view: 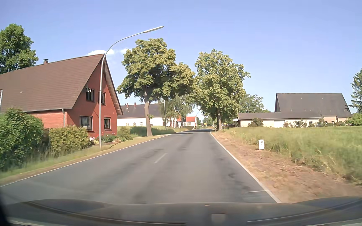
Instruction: Follow the waypoints while adhering to traffic rules and regulations
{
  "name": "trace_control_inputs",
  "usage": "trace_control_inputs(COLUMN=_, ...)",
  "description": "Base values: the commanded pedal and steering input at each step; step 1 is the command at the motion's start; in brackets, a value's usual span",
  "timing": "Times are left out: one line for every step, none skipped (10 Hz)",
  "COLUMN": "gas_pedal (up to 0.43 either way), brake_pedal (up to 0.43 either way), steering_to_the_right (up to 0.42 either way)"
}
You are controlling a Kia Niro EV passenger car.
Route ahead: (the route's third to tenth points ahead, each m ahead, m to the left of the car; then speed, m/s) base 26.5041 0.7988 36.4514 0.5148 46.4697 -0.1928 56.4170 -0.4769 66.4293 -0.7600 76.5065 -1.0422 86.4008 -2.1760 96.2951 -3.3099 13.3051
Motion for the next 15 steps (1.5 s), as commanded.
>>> trace_control_inputs(gas_pedal=0.209, brake_pedal=0.006, steering_to_the_right=0.004)
trace_control_inputs(gas_pedal=0.209, brake_pedal=0.006, steering_to_the_right=0.004)
trace_control_inputs(gas_pedal=0.209, brake_pedal=0.006, steering_to_the_right=0.004)
trace_control_inputs(gas_pedal=0.209, brake_pedal=0.006, steering_to_the_right=0.004)
trace_control_inputs(gas_pedal=0.209, brake_pedal=0.006, steering_to_the_right=0.004)
trace_control_inputs(gas_pedal=0.209, brake_pedal=0.006, steering_to_the_right=0.004)
trace_control_inputs(gas_pedal=0.209, brake_pedal=0.006, steering_to_the_right=0.004)
trace_control_inputs(gas_pedal=0.22, brake_pedal=0.006, steering_to_the_right=0.004)
trace_control_inputs(gas_pedal=0.22, brake_pedal=0.006, steering_to_the_right=0.004)
trace_control_inputs(gas_pedal=0.22, brake_pedal=0.006, steering_to_the_right=0.004)
trace_control_inputs(gas_pedal=0.22, brake_pedal=0.006, steering_to_the_right=0.004)
trace_control_inputs(gas_pedal=0.22, brake_pedal=0.006, steering_to_the_right=0.004)
trace_control_inputs(gas_pedal=0.22, brake_pedal=0.006, steering_to_the_right=0.004)
trace_control_inputs(gas_pedal=0.22, brake_pedal=0.006, steering_to_the_right=0.004)
trace_control_inputs(gas_pedal=0.22, brake_pedal=0.006, steering_to_the_right=0.004)
